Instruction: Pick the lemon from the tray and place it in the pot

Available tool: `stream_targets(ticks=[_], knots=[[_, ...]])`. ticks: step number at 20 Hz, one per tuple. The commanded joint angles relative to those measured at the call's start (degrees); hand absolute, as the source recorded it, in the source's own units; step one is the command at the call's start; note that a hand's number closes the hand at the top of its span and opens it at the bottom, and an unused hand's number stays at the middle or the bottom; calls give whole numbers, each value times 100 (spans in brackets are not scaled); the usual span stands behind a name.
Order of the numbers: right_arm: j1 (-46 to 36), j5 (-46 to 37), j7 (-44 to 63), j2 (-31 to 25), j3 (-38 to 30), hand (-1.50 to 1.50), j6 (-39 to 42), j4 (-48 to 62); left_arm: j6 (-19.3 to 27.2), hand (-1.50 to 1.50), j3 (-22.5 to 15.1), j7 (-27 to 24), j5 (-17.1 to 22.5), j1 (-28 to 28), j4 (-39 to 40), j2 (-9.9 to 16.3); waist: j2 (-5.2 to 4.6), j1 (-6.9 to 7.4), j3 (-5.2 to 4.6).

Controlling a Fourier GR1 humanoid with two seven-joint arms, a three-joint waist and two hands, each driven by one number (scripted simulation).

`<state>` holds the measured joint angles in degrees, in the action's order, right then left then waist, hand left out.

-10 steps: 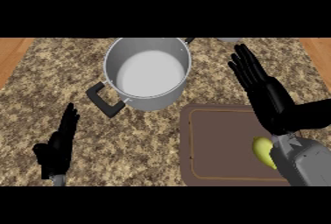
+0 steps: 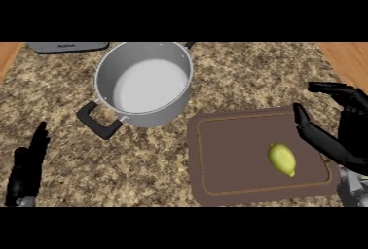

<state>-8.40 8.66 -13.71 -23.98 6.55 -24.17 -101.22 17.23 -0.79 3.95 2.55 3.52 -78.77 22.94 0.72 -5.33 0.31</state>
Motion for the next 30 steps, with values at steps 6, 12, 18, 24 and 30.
stream_targets(ticks=[6,12,18,24,30], knots=[[2755,-901,-3286,1269,-49,-150,-1417,-702,-196,0,-7,1109,11,-331,-92,340,-5,85,-4],[4228,-1434,-3217,922,-248,-150,-1548,-589,-403,0,-76,1644,-63,-638,-329,519,-50,348,-31],[5822,-2566,-1966,385,-6,-150,-1629,-1639,-307,0,-127,1636,-149,-695,-374,351,-83,413,-54],[6547,-3643,-399,-183,212,-150,-1002,-2321,-558,0,20,1626,-59,-833,-279,505,-120,547,-56],[6123,-5049,1095,178,762,-150,-519,-2725,-210,0,-343,1931,-567,-916,-453,98,-89,530,-39]])
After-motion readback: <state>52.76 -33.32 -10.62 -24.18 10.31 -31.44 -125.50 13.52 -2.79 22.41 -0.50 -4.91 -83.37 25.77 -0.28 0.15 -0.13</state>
